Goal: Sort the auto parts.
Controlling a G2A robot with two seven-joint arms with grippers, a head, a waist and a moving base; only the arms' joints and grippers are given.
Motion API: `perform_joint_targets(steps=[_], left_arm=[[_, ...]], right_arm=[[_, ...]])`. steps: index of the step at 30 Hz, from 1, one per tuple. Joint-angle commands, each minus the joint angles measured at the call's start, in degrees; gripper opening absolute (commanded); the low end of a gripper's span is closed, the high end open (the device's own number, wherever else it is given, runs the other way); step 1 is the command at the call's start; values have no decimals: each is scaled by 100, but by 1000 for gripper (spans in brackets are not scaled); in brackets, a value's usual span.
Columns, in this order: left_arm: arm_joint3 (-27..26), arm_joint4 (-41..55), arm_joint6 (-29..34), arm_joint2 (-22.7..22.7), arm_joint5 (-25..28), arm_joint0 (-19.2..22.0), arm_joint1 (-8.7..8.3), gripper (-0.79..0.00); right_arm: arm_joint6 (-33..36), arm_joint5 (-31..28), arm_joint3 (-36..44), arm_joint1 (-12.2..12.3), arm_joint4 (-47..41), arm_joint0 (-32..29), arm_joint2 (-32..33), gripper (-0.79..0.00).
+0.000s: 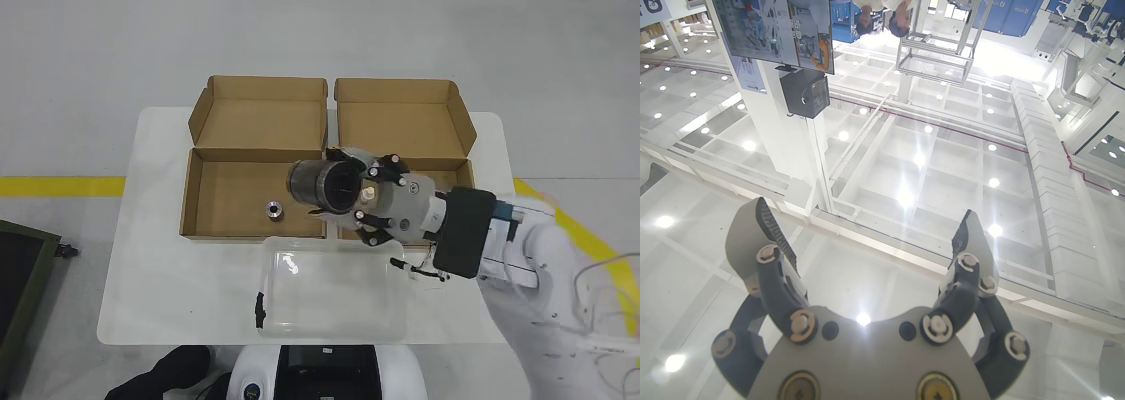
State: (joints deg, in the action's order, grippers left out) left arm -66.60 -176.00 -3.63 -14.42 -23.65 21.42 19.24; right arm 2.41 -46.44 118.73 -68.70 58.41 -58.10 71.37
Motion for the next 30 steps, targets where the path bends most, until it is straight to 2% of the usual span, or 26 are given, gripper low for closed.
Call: perform_joint_targets(steps=[1, 18, 30], left_arm=[[0, 0, 0, 0, 0, 0, 0, 0], [0, 0, 0, 0, 0, 0, 0, 0], [0, 0, 0, 0, 0, 0, 0, 0]], right_arm=[[-150, -8, 6, 1, -54, 0, 56, -785], [-709, 241, 57, 8, 213, 78, 265, -785], [-322, -34, -583, -7, 473, 113, -358, -785]])
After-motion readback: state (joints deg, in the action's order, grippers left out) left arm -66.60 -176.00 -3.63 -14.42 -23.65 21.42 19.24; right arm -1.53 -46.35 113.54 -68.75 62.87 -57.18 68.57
